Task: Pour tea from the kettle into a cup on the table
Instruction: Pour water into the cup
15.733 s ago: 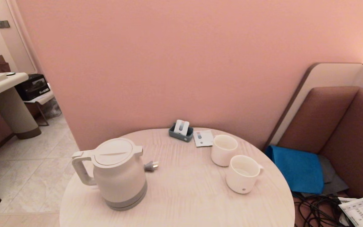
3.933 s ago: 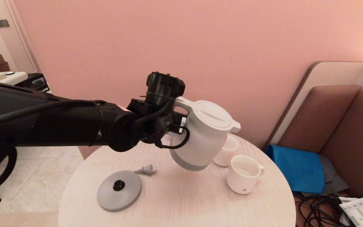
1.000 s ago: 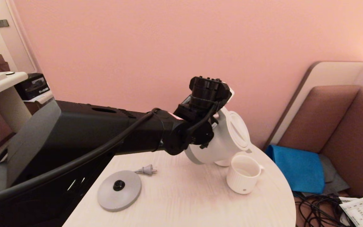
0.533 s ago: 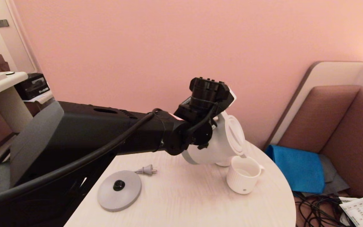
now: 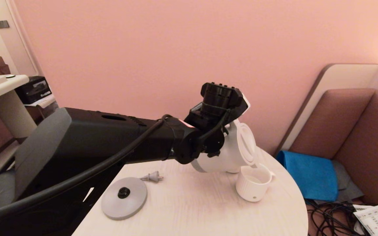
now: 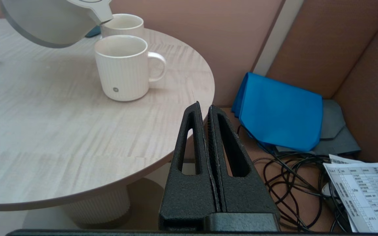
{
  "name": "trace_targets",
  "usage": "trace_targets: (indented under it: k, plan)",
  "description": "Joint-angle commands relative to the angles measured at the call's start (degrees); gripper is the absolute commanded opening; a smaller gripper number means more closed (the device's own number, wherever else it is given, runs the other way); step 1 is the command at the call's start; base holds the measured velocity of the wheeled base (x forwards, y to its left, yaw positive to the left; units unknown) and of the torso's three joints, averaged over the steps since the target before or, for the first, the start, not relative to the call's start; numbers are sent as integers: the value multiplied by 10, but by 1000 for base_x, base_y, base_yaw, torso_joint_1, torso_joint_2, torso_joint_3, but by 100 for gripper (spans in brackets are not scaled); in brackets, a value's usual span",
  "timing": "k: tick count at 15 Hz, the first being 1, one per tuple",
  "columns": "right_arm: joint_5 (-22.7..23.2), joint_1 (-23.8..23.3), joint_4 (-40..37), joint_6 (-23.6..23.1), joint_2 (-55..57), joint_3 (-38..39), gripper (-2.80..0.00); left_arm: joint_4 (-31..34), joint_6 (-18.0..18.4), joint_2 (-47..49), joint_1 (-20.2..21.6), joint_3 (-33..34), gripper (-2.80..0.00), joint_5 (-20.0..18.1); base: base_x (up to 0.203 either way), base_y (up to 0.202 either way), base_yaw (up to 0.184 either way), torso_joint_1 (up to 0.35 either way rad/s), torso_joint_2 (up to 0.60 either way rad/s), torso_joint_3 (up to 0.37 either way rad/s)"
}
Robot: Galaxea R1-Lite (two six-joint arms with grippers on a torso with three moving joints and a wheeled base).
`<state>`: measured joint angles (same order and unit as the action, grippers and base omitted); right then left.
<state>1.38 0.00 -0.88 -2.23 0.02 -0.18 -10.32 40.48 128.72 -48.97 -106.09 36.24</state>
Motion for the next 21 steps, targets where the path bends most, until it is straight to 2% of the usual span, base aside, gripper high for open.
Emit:
trace_targets:
  k: [1,5,8,13,21]
  plan:
    - [0,0,0,-1,0,0,-280,0,4,0,-2,0,-280,2,0,0,0,0,0,0]
    - [0,0,0,-1,1,0,-280,0,19,0,-6,1,-280,2,0,0,0,0,0,0]
    - [0,0,0,-1,0,0,-280,0,44,3,-6,0,-280,3,0,0,0,0,0,0]
    - [0,0,0,-1,0,0,-280,0,73,21,-7,-43,-280,3,0,0,0,0,0,0]
    - [0,0,0,-1,0,0,-280,0,93,21,-12,-44,-280,4,0,0,0,0,0,0]
